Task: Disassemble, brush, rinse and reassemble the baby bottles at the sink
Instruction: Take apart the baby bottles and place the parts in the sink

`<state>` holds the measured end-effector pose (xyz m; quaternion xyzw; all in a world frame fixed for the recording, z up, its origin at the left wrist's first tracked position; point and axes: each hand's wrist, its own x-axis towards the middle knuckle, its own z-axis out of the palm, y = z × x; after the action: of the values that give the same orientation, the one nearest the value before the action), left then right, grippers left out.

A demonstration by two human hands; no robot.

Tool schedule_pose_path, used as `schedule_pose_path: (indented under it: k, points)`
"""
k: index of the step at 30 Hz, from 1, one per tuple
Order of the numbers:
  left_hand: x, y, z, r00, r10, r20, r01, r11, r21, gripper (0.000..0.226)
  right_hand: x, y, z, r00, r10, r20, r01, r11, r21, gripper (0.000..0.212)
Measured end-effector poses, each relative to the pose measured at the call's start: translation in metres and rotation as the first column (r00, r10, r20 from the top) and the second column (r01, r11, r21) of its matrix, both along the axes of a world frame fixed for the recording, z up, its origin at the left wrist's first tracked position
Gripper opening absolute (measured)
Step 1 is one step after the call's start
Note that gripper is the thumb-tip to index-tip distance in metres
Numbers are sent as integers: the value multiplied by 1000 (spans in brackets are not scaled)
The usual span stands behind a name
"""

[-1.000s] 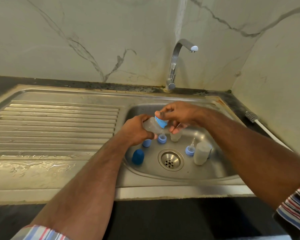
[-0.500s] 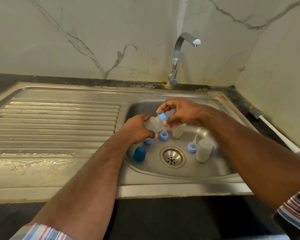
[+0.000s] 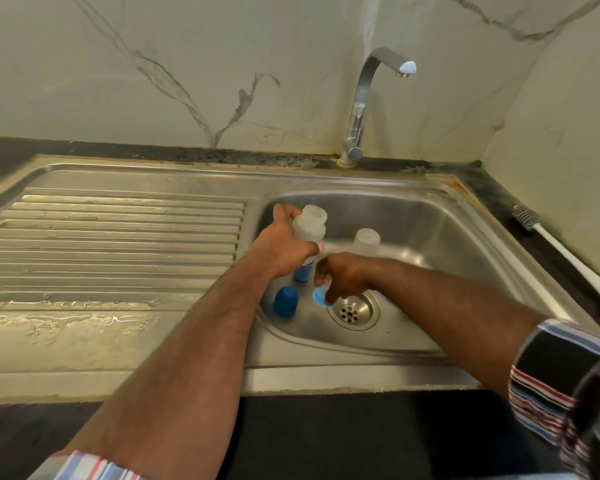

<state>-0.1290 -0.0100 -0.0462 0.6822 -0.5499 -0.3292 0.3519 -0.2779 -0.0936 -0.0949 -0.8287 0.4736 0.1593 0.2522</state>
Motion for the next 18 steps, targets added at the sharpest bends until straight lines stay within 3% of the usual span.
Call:
schedule_pose_path:
  k: [13,16,18]
  points:
    - [-2,-3,-2,987,44,154,-43,999,-11,72,20,14,-27,993,110,-44,-108,993,50,58]
    - [-1,-1,0,990,44,135,-43,999,-10,72,6,5,-5,990,-90,112,71,984,162,57]
    - [0,0,2,993,35,110,-33,999,-17,73,-12,-1,17,900,-317,300,198,909,366,54]
